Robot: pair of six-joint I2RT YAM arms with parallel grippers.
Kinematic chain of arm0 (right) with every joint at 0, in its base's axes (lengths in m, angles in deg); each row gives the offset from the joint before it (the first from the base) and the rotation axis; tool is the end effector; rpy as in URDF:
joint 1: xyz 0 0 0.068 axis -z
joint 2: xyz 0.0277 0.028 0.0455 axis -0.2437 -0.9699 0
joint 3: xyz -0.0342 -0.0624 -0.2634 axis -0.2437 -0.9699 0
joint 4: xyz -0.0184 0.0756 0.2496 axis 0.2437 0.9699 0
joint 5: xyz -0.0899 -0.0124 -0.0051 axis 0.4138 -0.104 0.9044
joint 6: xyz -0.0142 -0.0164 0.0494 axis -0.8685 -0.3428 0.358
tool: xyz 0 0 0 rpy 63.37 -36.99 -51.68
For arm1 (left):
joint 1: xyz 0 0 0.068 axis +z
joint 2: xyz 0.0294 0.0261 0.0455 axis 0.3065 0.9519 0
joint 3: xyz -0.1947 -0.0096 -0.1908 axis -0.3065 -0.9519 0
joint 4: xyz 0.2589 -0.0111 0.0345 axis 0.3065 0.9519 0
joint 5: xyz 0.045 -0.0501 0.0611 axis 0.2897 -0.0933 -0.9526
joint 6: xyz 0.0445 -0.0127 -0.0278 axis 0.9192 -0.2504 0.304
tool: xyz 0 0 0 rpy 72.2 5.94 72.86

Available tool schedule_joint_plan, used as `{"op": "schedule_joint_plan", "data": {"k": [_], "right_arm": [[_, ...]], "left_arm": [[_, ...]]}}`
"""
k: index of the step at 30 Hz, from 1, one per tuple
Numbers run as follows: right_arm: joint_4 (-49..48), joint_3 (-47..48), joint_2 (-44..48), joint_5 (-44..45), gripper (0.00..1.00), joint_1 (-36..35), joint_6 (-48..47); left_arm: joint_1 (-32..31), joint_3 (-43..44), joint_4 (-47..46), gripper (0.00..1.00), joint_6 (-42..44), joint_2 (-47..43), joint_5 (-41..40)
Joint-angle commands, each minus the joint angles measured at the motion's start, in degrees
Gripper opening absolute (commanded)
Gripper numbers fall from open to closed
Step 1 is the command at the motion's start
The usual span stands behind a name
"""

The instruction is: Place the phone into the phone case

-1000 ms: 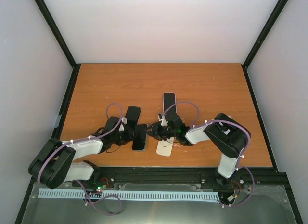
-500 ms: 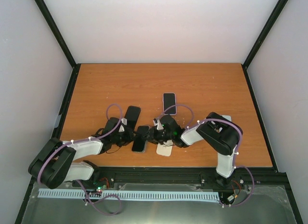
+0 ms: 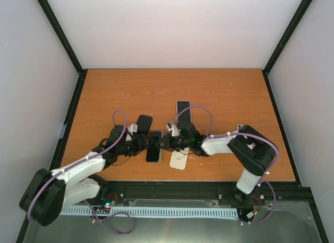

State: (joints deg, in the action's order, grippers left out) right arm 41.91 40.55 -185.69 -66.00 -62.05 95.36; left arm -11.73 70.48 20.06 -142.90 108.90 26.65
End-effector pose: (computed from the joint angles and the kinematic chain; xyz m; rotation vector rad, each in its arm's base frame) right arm 0.2027 0.2537 0.1343 -0.1478 2.5540 1.5649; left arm 0.1636 -0.1097 0.1500 -0.3893 2.5206 -1.1983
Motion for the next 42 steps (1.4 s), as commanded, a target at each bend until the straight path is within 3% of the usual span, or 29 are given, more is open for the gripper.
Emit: {"op": "schedule_joint_plan", "data": {"k": [1,6,11,15,19,24,27,34,40,42], "right_arm": [[4.03,1.44,8.29,-4.36,0.06,1.1,-9.81],[9.24,1.46,17.06,-10.48,0.04,1.1,-16.98],[6.42,-0.86,25.9,-17.42,0.05,1.1,-17.04],[4.2,-1.58,30.4,-19.99,0.07,1.1,-14.61],[-1.29,-2.24,31.25,-22.71,0.07,1.01,-10.73],[-4.73,-2.13,31.05,-23.71,0.07,0.4,-8.03],[-4.95,-2.2,30.95,-23.68,0.07,0.39,-7.49],[-4.71,-2.67,31.39,-22.83,0.11,0.39,-7.5],[-6.88,-3.12,31.22,-23.14,0.09,0.35,-6.33],[-8.67,-3.44,31.29,-23.65,0.09,0.33,-5.02]], "left_arm": [[0.09,3.56,6.63,0.78,1.06,-10.22,2.05],[1.69,5.63,7.76,0.89,2.47,-22.61,6.44],[2.03,9.41,10.55,0.89,5.24,-28.51,10.69],[1.99,9.13,7.12,0.84,4.31,-32.18,14.83],[1.99,6.14,-4.25,0.67,0.05,-33.76,20.15],[1.99,3.0,-13.51,0.39,-5.04,-33.44,22.32],[2.04,3.11,-13.92,0.23,-5.12,-32.68,22.42],[1.99,4.7,-10.24,0.01,-4.77,-31.84,20.9],[1.99,6.63,-7.56,0.03,-4.15,-32.17,21.04],[1.99,7.19,-7.02,0.28,-4.23,-32.68,20.6]]}}
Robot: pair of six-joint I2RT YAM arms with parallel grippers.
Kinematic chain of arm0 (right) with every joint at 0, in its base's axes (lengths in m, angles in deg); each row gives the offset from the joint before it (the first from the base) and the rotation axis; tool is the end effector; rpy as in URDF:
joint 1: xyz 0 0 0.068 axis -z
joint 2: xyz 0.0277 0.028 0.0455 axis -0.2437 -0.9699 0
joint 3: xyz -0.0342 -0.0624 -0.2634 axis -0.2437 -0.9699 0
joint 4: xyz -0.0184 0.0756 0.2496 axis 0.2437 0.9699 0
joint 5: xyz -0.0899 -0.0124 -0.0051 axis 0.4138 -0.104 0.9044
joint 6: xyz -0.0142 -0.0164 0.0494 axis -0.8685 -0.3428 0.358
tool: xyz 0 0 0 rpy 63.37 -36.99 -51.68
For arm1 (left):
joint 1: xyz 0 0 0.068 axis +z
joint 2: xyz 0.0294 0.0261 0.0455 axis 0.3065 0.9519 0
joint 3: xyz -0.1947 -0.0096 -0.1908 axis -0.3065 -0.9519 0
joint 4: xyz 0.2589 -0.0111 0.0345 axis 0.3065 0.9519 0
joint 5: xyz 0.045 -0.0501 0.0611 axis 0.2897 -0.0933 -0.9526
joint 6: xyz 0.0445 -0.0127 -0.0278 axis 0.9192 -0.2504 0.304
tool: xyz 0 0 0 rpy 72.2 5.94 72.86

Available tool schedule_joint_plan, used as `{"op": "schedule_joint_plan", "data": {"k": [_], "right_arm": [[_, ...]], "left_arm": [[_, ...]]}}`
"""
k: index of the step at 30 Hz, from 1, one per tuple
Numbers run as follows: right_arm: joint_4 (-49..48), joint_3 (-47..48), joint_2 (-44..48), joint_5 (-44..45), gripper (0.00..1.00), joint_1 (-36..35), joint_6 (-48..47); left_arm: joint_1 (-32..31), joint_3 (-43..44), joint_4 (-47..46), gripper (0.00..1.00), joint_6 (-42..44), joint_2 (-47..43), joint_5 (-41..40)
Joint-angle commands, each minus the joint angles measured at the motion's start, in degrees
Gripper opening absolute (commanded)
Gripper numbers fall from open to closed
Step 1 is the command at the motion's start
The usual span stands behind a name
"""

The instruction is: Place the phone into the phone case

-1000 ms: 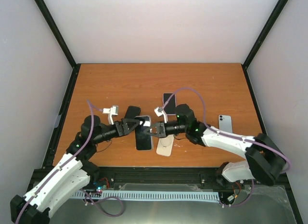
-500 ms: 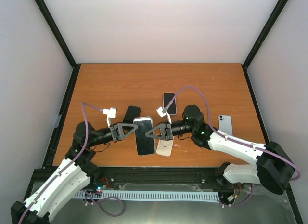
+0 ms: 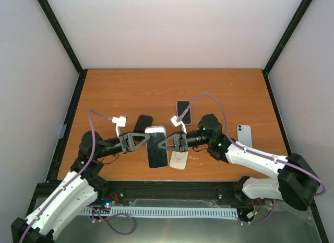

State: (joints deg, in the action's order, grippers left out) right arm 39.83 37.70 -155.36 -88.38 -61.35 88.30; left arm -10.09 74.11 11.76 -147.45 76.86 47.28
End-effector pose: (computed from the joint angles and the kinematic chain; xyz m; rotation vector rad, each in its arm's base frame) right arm 0.1540 0.2097 0.2722 -0.8384 1.9002 1.9834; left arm 0.1146 -0.0893 0.2757 0.1961 1.8428 -1.7709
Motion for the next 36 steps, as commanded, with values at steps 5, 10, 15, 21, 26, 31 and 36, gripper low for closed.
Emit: {"op": "schedule_joint_plan", "data": {"k": [5,10,15,21,26,31,36], "right_arm": [[-9.19,-1.54,1.49,-2.21,0.09,-0.39,3.72],[-9.77,-1.51,0.74,-2.78,0.09,-0.57,4.59],[-9.31,-1.43,0.55,-2.34,0.12,-0.66,4.62],[-8.91,-0.62,1.24,1.42,0.11,-0.66,5.44],[-7.9,0.9,1.65,11.12,0.11,-0.36,8.56],[-14.16,0.9,-1.18,16.88,0.1,0.83,15.86],[-20.64,1.54,-4.87,17.2,0.1,1.45,20.19]], "left_arm": [[0.35,3.57,-0.35,0.46,-1.11,-1.34,-0.97],[0.35,3.2,-3.06,0.09,-2.06,0.5,-0.29],[0.35,4.91,0.49,0.0,-0.28,1.39,-1.12],[0.35,7.35,6.05,0.21,1.38,1.52,-2.7],[0.35,7.24,9.05,0.52,2.47,2.08,-1.44],[0.36,2.82,7.18,0.57,1.09,1.41,3.0],[0.39,-1.37,5.53,0.42,-1.21,-1.99,3.92]]}}
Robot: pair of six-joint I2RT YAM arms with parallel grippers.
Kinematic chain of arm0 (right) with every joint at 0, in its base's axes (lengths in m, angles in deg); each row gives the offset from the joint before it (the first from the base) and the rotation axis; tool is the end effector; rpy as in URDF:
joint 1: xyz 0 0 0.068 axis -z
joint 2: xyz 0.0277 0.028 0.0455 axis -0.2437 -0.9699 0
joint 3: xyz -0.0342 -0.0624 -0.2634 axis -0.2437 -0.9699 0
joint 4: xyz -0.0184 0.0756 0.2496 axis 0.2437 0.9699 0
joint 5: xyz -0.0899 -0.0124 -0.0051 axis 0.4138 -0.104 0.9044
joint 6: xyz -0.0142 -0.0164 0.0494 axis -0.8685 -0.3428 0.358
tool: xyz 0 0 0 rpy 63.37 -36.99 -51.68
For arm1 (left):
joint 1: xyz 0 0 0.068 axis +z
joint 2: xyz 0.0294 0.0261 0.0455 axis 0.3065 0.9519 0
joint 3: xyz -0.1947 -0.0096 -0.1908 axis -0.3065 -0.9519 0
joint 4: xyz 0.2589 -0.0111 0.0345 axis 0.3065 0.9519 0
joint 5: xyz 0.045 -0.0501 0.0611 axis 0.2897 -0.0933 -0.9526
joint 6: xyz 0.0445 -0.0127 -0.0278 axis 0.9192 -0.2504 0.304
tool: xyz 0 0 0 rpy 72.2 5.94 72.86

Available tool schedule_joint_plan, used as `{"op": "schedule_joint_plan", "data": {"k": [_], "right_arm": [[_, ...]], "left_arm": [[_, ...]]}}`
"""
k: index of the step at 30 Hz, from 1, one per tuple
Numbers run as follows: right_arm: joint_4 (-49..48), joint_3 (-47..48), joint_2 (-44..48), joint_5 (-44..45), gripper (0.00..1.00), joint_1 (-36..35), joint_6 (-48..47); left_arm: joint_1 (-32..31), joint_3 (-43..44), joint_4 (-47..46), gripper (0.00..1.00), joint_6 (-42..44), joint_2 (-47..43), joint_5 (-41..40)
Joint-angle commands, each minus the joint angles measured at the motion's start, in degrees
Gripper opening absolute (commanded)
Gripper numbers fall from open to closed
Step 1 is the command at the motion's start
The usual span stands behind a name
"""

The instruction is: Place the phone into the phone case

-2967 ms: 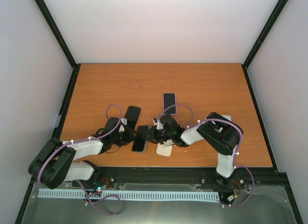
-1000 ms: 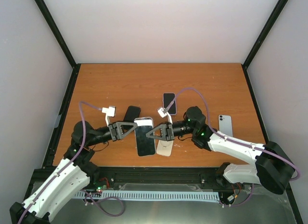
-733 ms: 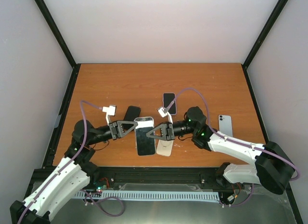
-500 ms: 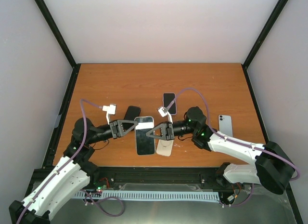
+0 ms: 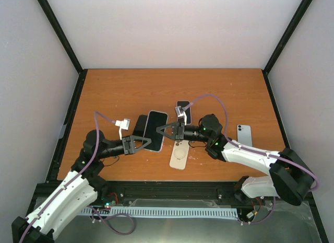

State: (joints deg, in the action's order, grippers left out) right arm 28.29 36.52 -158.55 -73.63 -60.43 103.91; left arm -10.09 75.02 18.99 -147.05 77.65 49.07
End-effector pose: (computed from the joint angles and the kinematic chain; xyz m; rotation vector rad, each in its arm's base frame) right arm 0.1710 0.2127 0.2714 -0.3637 1.9127 2.0059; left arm 0.1151 -0.0904 0.2671 0.1601 1.9771 -1.7781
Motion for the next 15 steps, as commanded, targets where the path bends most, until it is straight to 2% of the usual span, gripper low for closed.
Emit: {"op": "schedule_joint_plan", "data": {"k": [1,4,6,10,13,15], "right_arm": [[-9.11,3.0,-2.2,2.31,0.1,0.53,4.63],[-8.48,3.04,-2.69,2.62,0.1,0.62,4.36],[-7.32,2.76,-2.42,2.78,0.12,0.67,3.84],[-2.92,2.21,-1.64,1.93,0.22,0.62,2.3],[-0.04,0.12,-0.34,1.36,0.4,0.48,1.7],[2.25,-1.51,0.73,1.44,0.48,0.26,0.89]], "left_arm": [[0.35,-2.95,-2.44,0.34,-2.1,-3.32,2.09],[0.35,-3.67,-3.03,0.12,-2.45,-3.87,1.51],[0.35,-3.68,-2.96,0.02,-2.42,-3.87,0.65],[0.35,-3.92,-4.09,0.0,-2.53,-2.88,-1.26],[0.35,-3.57,-5.29,0.01,-2.46,-1.87,-2.72],[0.35,-3.18,-6.19,0.0,-2.47,-1.35,-4.15]]}}
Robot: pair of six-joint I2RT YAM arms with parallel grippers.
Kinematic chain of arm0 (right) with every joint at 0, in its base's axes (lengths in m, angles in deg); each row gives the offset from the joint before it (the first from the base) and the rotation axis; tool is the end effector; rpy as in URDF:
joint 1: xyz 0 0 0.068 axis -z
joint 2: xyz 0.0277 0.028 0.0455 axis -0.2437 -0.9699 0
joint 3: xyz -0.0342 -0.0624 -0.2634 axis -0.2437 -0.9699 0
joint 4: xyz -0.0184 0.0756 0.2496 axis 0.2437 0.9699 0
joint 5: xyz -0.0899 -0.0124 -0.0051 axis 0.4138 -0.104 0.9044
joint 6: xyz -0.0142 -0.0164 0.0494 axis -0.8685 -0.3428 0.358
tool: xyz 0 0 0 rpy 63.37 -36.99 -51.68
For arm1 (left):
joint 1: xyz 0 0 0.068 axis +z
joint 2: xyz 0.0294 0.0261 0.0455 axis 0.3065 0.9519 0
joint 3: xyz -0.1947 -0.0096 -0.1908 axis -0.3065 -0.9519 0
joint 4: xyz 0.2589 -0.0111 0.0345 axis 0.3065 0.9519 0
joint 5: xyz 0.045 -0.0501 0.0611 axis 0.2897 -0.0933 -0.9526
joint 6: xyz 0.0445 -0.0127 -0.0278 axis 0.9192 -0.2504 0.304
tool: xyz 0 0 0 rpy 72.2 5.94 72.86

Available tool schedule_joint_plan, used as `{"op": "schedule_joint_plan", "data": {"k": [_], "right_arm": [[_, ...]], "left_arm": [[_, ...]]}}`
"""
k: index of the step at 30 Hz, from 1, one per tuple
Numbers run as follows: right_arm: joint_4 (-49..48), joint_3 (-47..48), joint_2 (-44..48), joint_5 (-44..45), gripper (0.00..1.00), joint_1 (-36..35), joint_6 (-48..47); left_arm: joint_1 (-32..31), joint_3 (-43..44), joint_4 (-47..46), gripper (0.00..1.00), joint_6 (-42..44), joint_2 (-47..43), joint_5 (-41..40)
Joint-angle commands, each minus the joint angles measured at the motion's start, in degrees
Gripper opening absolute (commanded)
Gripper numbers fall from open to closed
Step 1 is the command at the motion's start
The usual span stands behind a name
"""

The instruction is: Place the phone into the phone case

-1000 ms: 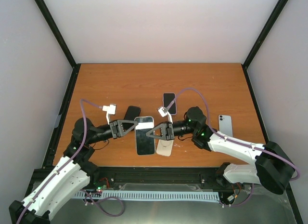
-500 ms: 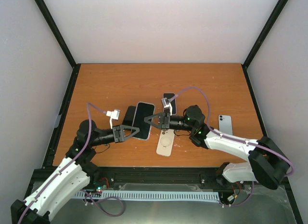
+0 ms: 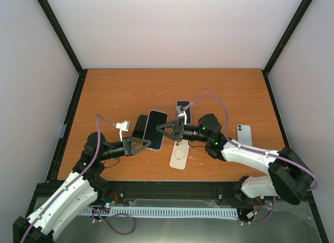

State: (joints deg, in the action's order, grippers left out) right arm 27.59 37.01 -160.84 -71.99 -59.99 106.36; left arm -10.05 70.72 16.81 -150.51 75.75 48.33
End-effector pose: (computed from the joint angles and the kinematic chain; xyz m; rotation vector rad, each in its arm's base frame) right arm 0.1785 0.2163 0.2653 -0.2771 1.9499 2.0065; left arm 0.1123 -0.0885 0.2486 0.0857 2.0021 -1.8058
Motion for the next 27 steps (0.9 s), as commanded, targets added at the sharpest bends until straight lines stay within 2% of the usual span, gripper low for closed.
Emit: {"op": "schedule_joint_plan", "data": {"k": [1,5,8,12,15,17,21,22,27], "right_arm": [[4.0,-2.67,3.49,-0.11,0.51,-0.35,-2.12],[4.93,-4.55,4.12,-0.16,0.55,-1.42,-2.55],[4.39,-4.77,3.67,-0.65,0.5,-2.12,-2.19],[2.86,-5.29,3.72,-0.11,0.28,-2.28,-1.87],[1.12,-5.79,3.37,0.5,0.08,-2.28,-0.71],[-1.14,-6.15,2.71,0.5,0.03,-2.28,0.82],[-2.96,-6.48,1.6,0.45,0.03,-2.28,2.18],[-2.44,-6.37,1.6,0.49,0.06,-2.28,1.63],[10.92,-5.83,5.2,5.44,0.39,-2.14,-5.3]], "left_arm": [[0.33,1.2,-4.85,0.0,0.95,0.74,-4.1],[0.31,1.17,-8.98,0.0,0.57,2.46,-6.2],[0.3,1.31,-10.86,0.0,0.68,4.66,-6.62],[0.35,1.93,-11.12,0.0,1.37,7.27,-6.82],[0.3,2.25,-10.4,0.0,2.04,8.19,-7.27],[0.31,2.75,-8.43,0.0,3.05,8.46,-8.48],[0.31,3.98,-5.18,0.0,5.33,9.6,-10.16],[0.3,4.16,-4.49,0.0,5.72,10.04,-10.55],[0.66,5.79,-1.67,0.0,8.22,13.59,-12.41]]}}
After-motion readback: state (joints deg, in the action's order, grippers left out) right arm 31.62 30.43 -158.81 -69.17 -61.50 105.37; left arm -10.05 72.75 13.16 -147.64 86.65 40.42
